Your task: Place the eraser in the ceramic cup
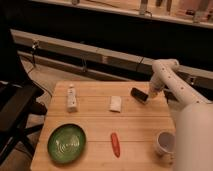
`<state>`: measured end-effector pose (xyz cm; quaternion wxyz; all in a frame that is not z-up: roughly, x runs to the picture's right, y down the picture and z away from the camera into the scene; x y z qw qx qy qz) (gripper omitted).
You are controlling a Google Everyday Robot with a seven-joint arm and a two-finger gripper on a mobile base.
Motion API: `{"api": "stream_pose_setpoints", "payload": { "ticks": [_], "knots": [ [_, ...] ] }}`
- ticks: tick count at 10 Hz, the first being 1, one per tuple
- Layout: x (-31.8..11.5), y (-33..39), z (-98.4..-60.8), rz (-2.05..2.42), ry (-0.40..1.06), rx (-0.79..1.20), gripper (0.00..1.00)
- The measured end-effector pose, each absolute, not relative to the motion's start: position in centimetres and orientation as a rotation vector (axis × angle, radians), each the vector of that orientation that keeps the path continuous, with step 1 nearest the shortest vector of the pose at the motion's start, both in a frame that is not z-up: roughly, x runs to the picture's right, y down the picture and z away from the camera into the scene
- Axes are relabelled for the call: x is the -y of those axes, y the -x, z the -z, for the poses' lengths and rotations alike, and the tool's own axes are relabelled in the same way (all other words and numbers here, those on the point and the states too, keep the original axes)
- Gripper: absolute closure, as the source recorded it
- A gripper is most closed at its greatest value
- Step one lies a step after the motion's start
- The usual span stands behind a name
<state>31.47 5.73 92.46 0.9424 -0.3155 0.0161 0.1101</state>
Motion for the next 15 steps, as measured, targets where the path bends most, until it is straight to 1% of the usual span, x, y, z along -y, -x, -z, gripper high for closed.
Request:
{"api": "stream_pose_setpoints", "payload": {
  "ticks": [2, 3, 4, 9, 15],
  "knots": [
    [-5.7, -31.7, -92.7, -0.233, 0.646, -0.041, 0.29],
    [-5.7, -31.8, -92.8, -0.238, 0.647, -0.044, 0.23],
    [-5.7, -31.8, -92.9, -0.239, 0.648, -0.048, 0.2],
    [-5.8, -31.5, -93.0, -0.229, 0.631, -0.057, 0.2],
    [-6.4, -29.4, -92.2, -0.209, 0.641, 0.005, 0.2]
  ]
}}
